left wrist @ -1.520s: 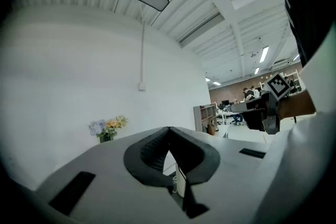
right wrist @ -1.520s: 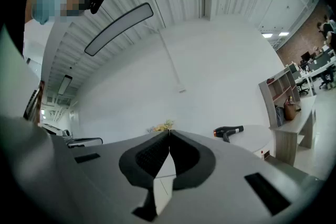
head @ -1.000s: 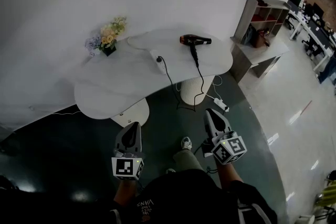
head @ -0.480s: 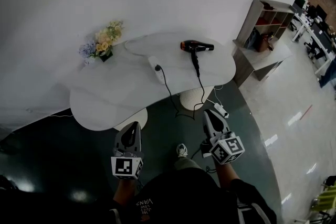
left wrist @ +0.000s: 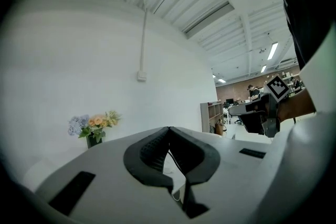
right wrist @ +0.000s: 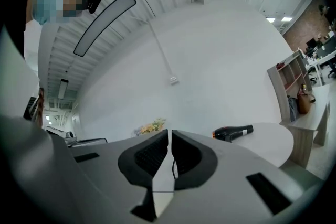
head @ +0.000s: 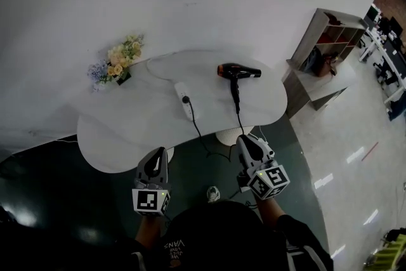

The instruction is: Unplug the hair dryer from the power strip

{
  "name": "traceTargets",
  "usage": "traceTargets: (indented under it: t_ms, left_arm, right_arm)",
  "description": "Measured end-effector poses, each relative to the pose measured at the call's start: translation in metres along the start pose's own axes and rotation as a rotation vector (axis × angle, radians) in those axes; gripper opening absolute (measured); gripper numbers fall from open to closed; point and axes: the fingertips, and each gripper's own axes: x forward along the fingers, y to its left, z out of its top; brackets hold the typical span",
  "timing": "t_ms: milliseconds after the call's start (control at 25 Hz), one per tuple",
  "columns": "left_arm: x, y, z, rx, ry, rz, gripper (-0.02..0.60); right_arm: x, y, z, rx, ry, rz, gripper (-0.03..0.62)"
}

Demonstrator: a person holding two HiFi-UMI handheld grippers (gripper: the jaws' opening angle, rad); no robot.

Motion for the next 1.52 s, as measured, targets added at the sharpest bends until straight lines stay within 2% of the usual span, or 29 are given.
traceTargets:
  t_ms: [400, 680, 1200, 1280, 1440, 1520]
  left_arm:
    - [0.052, 0.008, -0.012, 0.014, 0.036, 0.077, 0.018]
    - [0.081, 0.022, -0.013, 0.024, 0.053, 0.068, 0.018]
    - [0.161, 0.077, -0.012, 0.09, 0.054, -0.091, 0.018]
    - [0.174, 0.082, -0.011, 0.117, 0.053, -0.134, 0.018]
    - [0.201, 0.094, -0.019, 0.234, 0.095, -0.199, 0.018]
    - [0.21, 0.098, -0.03, 0.245, 0.137, -0.218, 0.02]
  right_arm:
    - [0.045, -0.043, -0.007, 0.014, 0.066, 0.08, 0.046]
    - [0.073, -0.052, -0.016, 0.033, 0.097, 0.1, 0.046]
    - [0.144, -0.062, -0.03, 0.044, 0.117, 0.033, 0.046]
    - [0.155, -0.063, -0.035, 0.047, 0.122, 0.026, 0.046]
    - [0.177, -0.065, -0.042, 0.057, 0.132, 0.012, 0.046]
    - [0.186, -0.066, -0.048, 0.065, 0.145, 0.007, 0.046]
